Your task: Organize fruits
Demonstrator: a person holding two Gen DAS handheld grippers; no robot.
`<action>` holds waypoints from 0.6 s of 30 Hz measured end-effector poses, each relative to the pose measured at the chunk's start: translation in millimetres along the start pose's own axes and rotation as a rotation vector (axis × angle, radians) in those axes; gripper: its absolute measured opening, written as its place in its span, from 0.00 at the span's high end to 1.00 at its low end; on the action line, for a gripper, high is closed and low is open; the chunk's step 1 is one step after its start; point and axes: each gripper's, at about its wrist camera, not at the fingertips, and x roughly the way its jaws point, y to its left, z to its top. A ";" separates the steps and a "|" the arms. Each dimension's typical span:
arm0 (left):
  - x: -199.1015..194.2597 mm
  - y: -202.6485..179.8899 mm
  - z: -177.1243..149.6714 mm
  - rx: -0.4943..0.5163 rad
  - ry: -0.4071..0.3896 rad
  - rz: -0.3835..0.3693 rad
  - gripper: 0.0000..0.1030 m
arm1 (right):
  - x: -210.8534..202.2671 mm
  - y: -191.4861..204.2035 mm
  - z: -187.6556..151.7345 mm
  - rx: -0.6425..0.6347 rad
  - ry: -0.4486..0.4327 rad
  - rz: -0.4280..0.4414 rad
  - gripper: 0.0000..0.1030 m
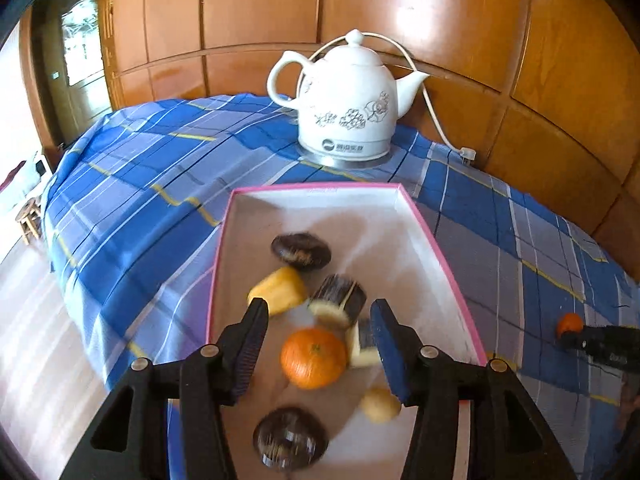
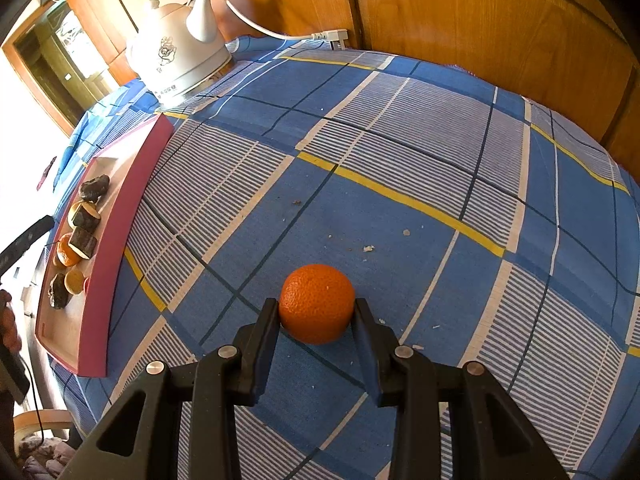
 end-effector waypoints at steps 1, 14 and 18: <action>-2.8 0.8 -4.6 -0.001 0.004 0.004 0.47 | 0.0 0.2 -0.1 -0.001 0.000 -0.001 0.64; -31.1 -7.4 -30.8 0.035 -0.021 0.001 0.44 | 0.3 2.2 -1.3 -0.008 -0.011 -0.015 0.64; -35.1 -8.9 -33.8 0.041 -0.023 -0.006 0.44 | 0.2 2.5 -1.4 -0.009 -0.012 -0.016 0.64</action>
